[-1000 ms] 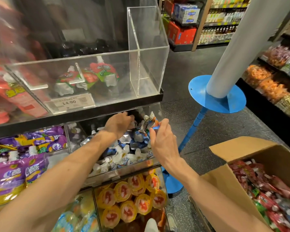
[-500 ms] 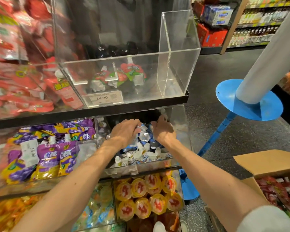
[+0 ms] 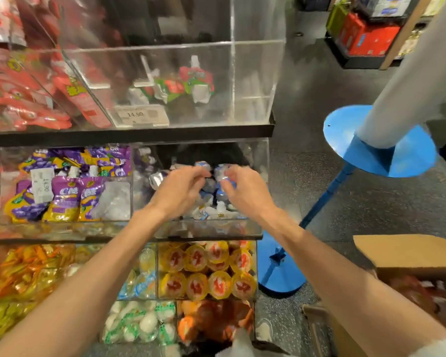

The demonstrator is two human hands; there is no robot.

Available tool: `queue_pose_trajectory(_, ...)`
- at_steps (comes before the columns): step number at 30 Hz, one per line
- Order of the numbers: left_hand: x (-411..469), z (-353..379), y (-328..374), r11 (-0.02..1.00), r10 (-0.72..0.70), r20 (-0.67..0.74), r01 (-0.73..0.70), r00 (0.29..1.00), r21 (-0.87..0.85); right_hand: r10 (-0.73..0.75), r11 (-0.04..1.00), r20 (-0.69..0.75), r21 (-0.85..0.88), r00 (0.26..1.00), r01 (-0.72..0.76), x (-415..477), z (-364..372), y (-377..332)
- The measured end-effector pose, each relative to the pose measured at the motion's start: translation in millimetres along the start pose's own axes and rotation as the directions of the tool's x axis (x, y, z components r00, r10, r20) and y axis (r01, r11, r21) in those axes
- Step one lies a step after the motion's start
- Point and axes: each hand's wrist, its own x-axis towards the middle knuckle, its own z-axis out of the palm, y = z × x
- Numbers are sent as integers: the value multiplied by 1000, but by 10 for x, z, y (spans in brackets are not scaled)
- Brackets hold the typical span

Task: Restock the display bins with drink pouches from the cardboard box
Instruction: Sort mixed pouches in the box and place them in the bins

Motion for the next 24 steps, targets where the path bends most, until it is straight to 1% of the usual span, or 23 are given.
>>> queue_pose_trajectory(1, -98, 34, 140, 996, 21, -52, -25, 998, -86, -33, 997, -63, 73, 997, 37, -187, -107, 21)
queue_pose_trajectory(2, -181, 80, 310, 984, 42, -90, -56, 995, -168, -35, 988, -142, 144, 989, 56, -397, -216, 71)
queue_pose_trajectory(4, -292, 225, 718, 949, 107, -131, -141, 986, -283, 42, 971, -296, 239, 954, 32, -873, -430, 253)
queue_pose_trajectory(6, -339, 471, 1155, 895, 211, -117, -240, 970, -377, 176, 966, -393, 245, 902, -82, -1343, -591, 526)
queue_pose_trajectory(8, -362, 855, 1575, 824, 353, -65, -343, 933, -452, 347, 934, -450, 248, 823, -258, -1820, -673, 906)
queue_pose_trajectory(10, -414, 1346, 2002, 756, 497, 44, -407, 867, -513, 521, 853, -492, 277, 697, -442, -2375, -700, 1283)
queue_pose_trajectory(12, -575, 1923, 2420, 720, 608, 177, -443, 774, -534, 668, 739, -484, 337, 565, -584, -2986, -690, 1625)
queue_pose_trajectory(14, -822, 2521, 2766, 714, 677, 358, -455, 643, -533, 768, 625, -462, 388, 444, -677, -3564, -647, 1928)
queue_pose_trajectory(15, -938, 2798, 2893, 714, 695, 456, -458, 555, -530, 801, 576, -462, 422, 381, -700, -3811, -620, 2065)
queue_pose_trajectory(17, -1105, 3300, 3091, 726, 681, 623, -471, 385, -501, 860, 475, -435, 495, 266, -727, -4200, -594, 2327)
queue_pose_trajectory(18, -1159, 3519, 3189, 732, 651, 689, -505, 319, -458, 893, 413, -396, 526, 215, -744, -4355, -584, 2470)
queue_pose_trajectory(19, -1188, 3730, 3276, 729, 619, 735, -553, 278, -404, 916, 359, -363, 543, 174, -759, -4489, -571, 2622)
queue_pose_trajectory(20, -1197, 3929, 3355, 727, 578, 774, -592, 256, -348, 930, 319, -336, 548, 146, -773, -4608, -542, 2790)
queue_pose_trajectory(21, -1193, 4099, 3430, 742, 530, 810, -600, 252, -298, 943, 286, -307, 546, 130, -787, -4701, -512, 2966)
queue_pose_trajectory(24, -1185, 4640, 3565, 811, 359, 899, -561, 250, -168, 982, 165, -166, 541, 88, -825, -4860, -445, 3512)
